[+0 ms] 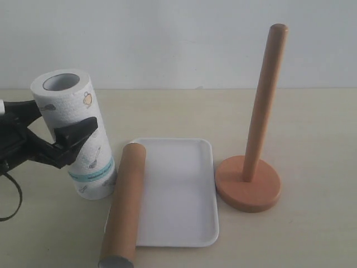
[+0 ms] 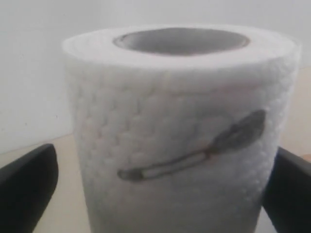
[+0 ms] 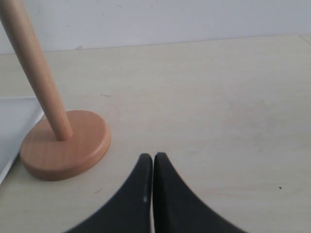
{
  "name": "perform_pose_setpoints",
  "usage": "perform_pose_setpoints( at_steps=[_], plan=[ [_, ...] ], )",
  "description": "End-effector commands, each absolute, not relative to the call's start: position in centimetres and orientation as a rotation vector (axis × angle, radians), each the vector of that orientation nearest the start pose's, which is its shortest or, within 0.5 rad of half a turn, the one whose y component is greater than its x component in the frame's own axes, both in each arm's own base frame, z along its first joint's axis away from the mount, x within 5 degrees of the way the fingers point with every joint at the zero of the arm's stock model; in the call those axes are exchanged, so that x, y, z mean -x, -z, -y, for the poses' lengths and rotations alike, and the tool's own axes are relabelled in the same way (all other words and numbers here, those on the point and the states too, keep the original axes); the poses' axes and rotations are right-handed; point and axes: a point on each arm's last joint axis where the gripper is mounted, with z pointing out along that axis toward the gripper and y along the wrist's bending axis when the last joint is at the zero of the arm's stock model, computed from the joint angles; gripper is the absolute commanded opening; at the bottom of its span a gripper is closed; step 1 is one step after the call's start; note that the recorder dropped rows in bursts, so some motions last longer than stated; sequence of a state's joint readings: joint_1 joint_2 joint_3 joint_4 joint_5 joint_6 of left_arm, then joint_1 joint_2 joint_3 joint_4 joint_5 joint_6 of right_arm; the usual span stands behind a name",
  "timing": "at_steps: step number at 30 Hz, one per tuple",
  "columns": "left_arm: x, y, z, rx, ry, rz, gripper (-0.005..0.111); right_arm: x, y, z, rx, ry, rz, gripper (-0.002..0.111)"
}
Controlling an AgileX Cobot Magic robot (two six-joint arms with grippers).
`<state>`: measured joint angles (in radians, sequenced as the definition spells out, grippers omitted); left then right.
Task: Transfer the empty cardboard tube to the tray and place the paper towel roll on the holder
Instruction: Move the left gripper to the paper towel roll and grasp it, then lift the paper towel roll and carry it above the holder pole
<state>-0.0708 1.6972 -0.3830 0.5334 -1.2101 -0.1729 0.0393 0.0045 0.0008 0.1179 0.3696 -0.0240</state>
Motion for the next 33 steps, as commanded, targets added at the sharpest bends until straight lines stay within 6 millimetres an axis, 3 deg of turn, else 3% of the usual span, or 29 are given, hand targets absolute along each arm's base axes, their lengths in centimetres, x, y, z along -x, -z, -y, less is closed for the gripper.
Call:
perform_pose_setpoints(
  at_steps=[1,6,9,16,18,28,30,33],
  plan=[
    [-27.1,-16.4,6.3,-0.424,0.496,-1.578,0.11,-5.3,-18.1,-0.5,-0.02,-0.121,-1.838,0.0],
    [-27.9,-16.3,7.0,-0.499,0.536,-1.559,0.109,-5.3,-18.1,-0.5,-0.02,-0.121,-1.838,0.0],
    [-28.4,-16.4,7.4,-0.552,0.57,-1.541,0.096,-5.3,-18.1,-0.5,-0.02,-0.121,-1.838,0.0],
    [-28.9,-16.8,7.4,-0.553,0.563,-1.521,0.019,-5.3,-18.1,-0.5,-0.02,-0.121,-1.838,0.0],
    [-28.9,-16.8,7.4,-0.555,0.561,-1.52,0.004,-5.3,-18.1,-0.5,-0.02,-0.121,-1.838,0.0],
    [-29.5,-17.4,6.5,-0.419,0.501,-1.517,0.004,-5.3,-18.1,-0.5,-0.02,-0.121,-1.838,0.0],
    [-29.4,-18.1,6.5,-0.425,0.496,-1.492,0.004,-5.3,-18.1,-0.5,-0.02,-0.121,-1.838,0.0],
    [-28.5,-21.6,6.5,-0.447,0.471,-1.377,0.004,-5.3,-18.1,-0.5,-0.02,-0.121,-1.838,0.0]
  ],
)
